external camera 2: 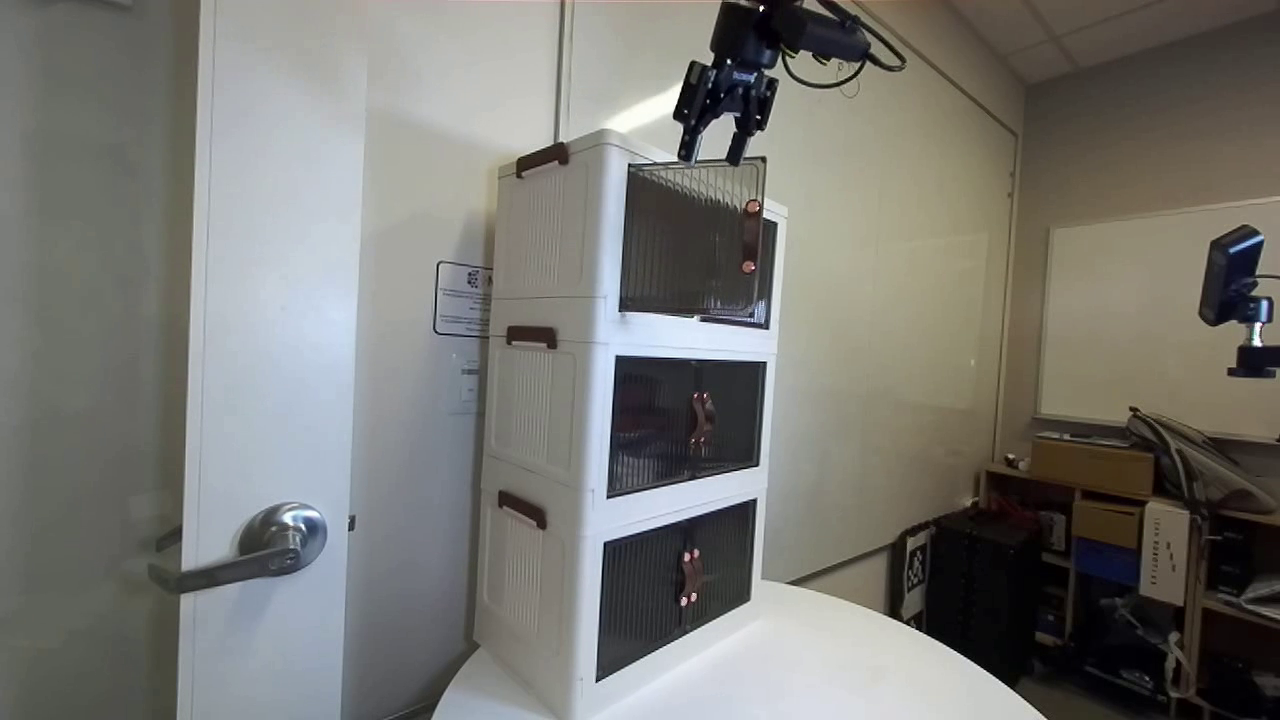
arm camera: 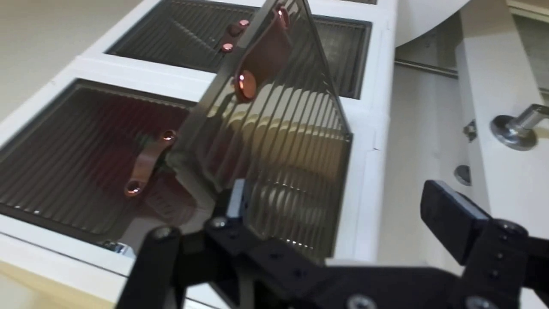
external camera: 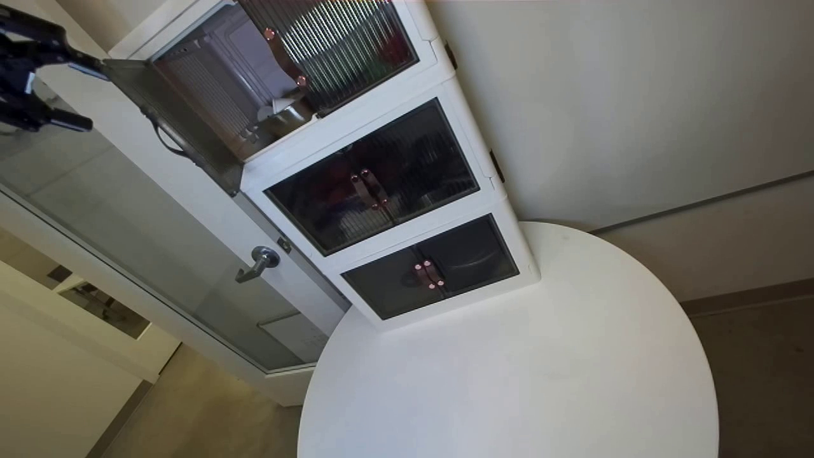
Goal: Close the top drawer
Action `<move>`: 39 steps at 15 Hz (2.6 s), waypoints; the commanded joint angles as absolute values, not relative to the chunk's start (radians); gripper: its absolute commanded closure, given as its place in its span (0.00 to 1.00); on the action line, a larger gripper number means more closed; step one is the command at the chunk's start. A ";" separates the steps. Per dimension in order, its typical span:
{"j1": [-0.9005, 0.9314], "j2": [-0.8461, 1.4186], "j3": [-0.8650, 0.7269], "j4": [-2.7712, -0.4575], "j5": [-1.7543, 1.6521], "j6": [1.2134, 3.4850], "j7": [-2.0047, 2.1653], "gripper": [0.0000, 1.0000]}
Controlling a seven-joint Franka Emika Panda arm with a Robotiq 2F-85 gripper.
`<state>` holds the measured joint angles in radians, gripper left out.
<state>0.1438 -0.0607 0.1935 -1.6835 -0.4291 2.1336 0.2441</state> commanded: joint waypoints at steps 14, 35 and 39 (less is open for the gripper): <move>0.133 -0.016 0.164 -1.727 -0.601 2.110 0.748 0.00; 0.108 0.177 0.011 -1.760 -1.147 2.836 1.391 0.00; 0.083 0.149 0.035 -1.823 -1.026 2.856 1.250 0.00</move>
<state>0.1047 0.1687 0.0146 -1.7770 -1.1259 2.8250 1.3642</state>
